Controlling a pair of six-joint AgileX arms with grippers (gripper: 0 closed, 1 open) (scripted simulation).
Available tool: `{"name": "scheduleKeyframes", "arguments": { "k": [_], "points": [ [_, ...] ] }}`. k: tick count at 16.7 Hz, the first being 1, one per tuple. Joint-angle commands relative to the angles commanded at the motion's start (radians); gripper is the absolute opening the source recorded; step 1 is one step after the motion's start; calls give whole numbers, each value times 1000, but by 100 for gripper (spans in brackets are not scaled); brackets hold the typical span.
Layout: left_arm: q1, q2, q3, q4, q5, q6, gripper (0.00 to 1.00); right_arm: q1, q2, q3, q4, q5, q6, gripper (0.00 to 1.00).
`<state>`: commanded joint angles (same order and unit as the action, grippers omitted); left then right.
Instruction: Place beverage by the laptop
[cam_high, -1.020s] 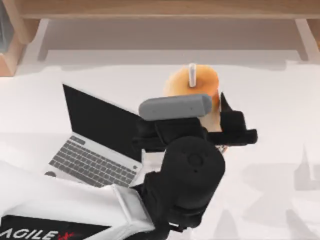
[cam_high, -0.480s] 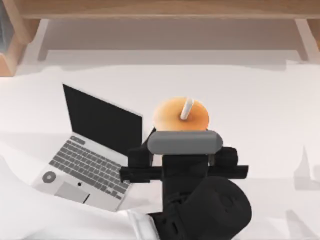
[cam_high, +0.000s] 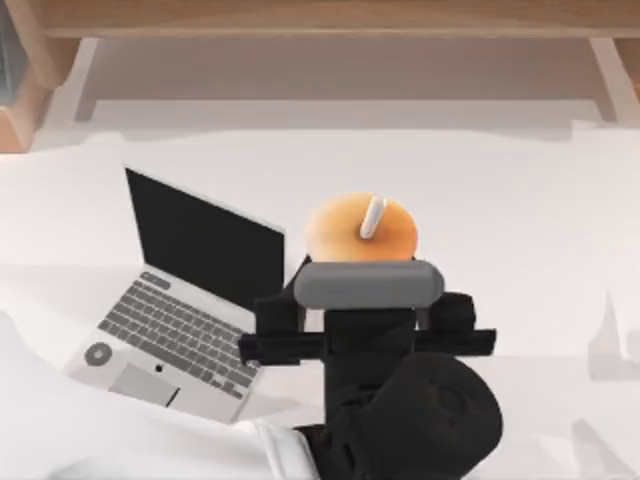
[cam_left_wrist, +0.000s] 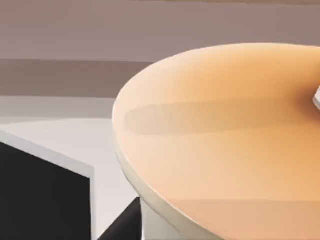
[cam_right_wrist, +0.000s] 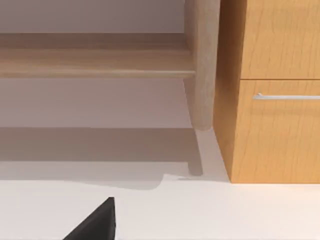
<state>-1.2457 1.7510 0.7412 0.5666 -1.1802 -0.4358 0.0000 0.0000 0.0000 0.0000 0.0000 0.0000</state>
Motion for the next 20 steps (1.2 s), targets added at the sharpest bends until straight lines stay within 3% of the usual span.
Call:
{"name": "scheduleKeyframes", "arguments": {
  "k": [20],
  "points": [
    [-5, 107, -39, 128, 4, 0, 0, 0, 0, 0, 0, 0, 0, 100]
  ]
}}
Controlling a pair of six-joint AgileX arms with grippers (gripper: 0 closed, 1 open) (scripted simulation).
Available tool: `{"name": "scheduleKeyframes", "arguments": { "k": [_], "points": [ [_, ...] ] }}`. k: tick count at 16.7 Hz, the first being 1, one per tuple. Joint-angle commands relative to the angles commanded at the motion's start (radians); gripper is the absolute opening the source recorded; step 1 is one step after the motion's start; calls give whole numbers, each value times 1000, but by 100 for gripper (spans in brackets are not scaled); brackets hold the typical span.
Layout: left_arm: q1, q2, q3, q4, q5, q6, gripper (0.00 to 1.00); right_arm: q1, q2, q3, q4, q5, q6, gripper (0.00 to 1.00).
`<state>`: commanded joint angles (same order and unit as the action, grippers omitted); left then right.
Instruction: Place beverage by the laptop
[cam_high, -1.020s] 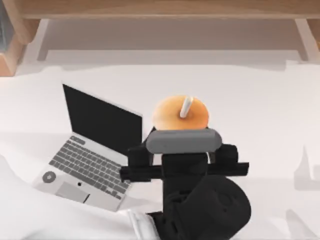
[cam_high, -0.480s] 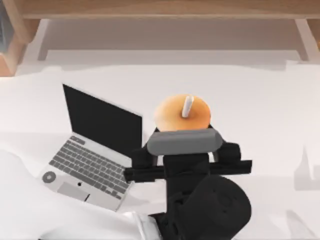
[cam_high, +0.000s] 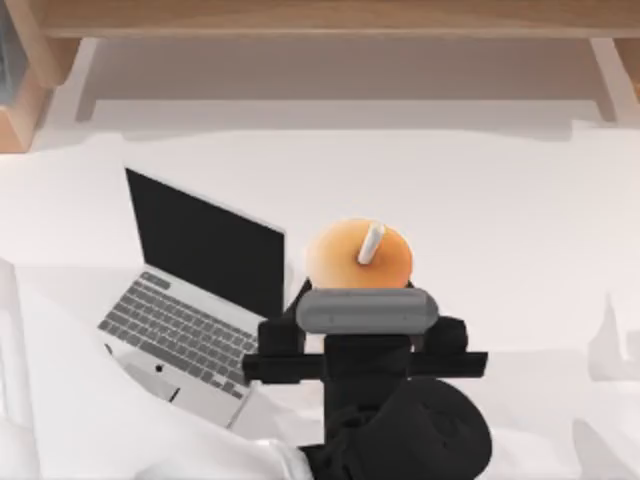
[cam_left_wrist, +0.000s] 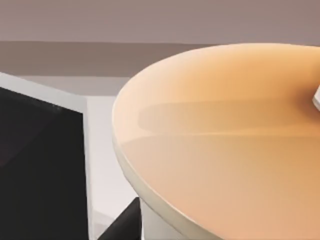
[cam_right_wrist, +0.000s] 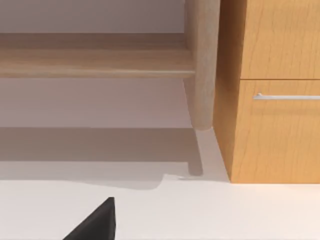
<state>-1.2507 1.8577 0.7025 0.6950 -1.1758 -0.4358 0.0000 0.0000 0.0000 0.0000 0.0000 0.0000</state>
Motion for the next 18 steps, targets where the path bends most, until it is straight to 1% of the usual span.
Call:
{"name": "scheduleKeyframes", "arguments": {
  "k": [2, 15, 16, 18],
  "points": [
    [0, 0, 0, 0, 0, 0, 0, 0, 0, 0, 0, 0, 0, 100],
    [0, 0, 0, 0, 0, 0, 98, 0, 0, 0, 0, 0, 0, 100],
    [0, 0, 0, 0, 0, 0, 100, 0, 0, 0, 0, 0, 0, 100],
    [0, 0, 0, 0, 0, 0, 100, 0, 0, 0, 0, 0, 0, 100]
  ]
}}
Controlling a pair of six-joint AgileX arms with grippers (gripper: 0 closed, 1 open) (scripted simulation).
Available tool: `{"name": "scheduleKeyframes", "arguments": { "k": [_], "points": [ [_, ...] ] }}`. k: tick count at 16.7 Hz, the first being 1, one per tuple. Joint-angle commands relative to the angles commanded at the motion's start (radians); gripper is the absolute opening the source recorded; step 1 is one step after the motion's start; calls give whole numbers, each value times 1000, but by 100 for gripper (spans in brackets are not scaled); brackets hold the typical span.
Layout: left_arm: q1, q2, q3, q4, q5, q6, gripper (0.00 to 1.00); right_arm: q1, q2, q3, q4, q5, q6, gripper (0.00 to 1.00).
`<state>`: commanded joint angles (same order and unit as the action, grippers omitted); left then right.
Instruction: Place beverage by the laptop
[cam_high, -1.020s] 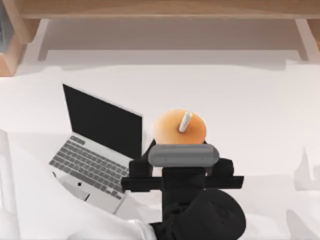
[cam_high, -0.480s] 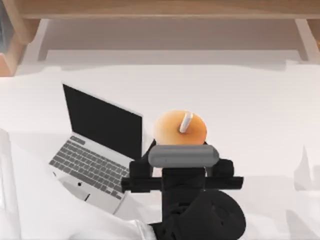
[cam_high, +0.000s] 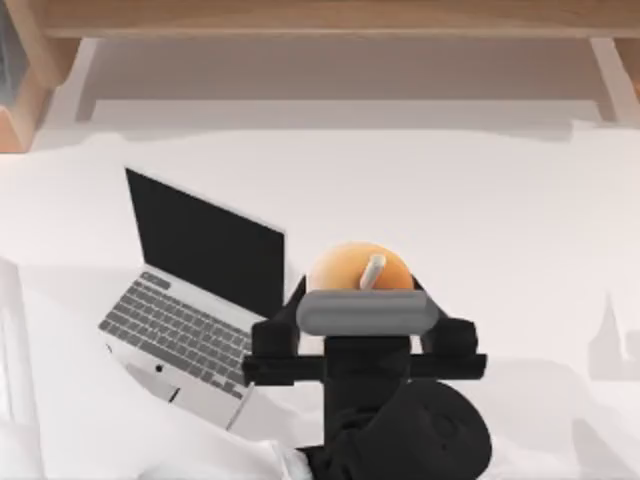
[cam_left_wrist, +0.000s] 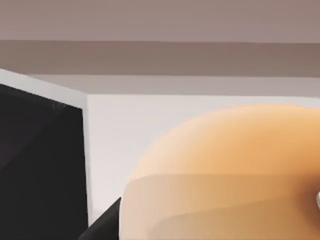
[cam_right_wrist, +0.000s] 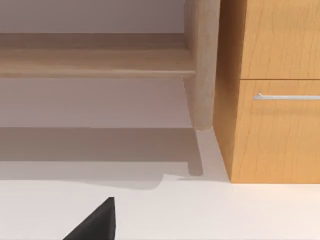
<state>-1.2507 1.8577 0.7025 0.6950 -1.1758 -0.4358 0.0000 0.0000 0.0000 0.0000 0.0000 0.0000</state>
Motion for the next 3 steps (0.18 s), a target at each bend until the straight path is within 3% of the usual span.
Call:
{"name": "scheduleKeyframes", "arguments": {
  "k": [3],
  "points": [
    [0, 0, 0, 0, 0, 0, 100, 0, 0, 0, 0, 0, 0, 100]
  ]
}}
